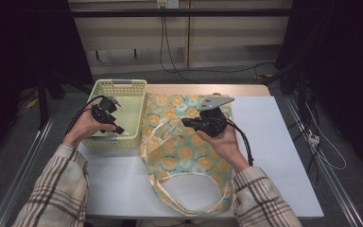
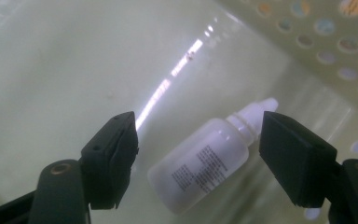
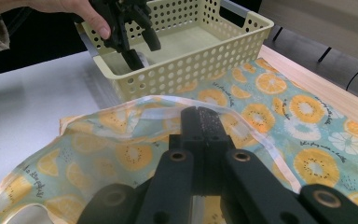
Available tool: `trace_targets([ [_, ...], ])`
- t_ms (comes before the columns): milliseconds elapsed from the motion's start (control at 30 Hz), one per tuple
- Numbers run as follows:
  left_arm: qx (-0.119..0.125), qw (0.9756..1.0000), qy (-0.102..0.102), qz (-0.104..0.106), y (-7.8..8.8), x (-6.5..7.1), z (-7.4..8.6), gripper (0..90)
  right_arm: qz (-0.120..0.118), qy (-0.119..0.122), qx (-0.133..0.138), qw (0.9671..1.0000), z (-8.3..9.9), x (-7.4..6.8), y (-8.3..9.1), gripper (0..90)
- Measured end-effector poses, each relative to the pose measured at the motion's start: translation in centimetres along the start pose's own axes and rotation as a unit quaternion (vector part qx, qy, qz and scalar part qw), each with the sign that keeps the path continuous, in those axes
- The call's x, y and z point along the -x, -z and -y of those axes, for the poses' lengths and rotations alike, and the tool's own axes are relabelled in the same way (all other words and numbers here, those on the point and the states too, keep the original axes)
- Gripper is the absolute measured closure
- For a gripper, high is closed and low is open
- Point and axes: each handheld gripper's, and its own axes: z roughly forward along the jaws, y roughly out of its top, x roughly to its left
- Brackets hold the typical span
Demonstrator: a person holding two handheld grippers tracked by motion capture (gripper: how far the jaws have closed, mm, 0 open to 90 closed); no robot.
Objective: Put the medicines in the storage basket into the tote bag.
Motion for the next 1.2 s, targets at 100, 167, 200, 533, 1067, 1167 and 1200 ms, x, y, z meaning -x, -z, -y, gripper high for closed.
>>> trace_targets([
  [100,-0.016,0.9998,-0.011,-0.005,-0.2,-0.2,-0.1,36.2,0.0,0.001,-0.003,1.0,0.0,0.0,-0.1,90.0],
  [167,-0.025,0.9996,-0.012,-0.005,-0.5,-0.1,-0.1,38.5,0.0,0.002,-0.004,1.0,0.1,0.0,-0.2,90.0],
  [200,-0.033,0.9993,-0.017,-0.008,-0.6,-0.1,-0.2,43.9,0.001,0.001,-0.004,1.0,0.1,0.0,-0.2,90.0],
  [533,-0.03,0.999,-0.034,-0.007,-1.3,0.0,-0.7,57.9,0.001,-0.001,-0.005,1.0,0.2,0.0,-0.2,90.0],
  [1067,-0.01,0.9999,-0.011,-0.005,-0.8,-0.2,-0.8,60.4,0.005,-0.006,-0.008,0.9999,0.3,0.4,-0.2,90.0],
  [1167,0.006,1.0,0.006,-0.005,-0.4,-0.3,-0.7,60.4,0.004,-0.006,-0.008,0.9999,0.3,0.4,-0.2,90.0],
  [1200,0.011,0.9999,0.011,-0.004,-0.2,-0.4,-0.6,60.4,0.004,-0.006,-0.009,0.9999,0.3,0.4,-0.3,90.0],
])
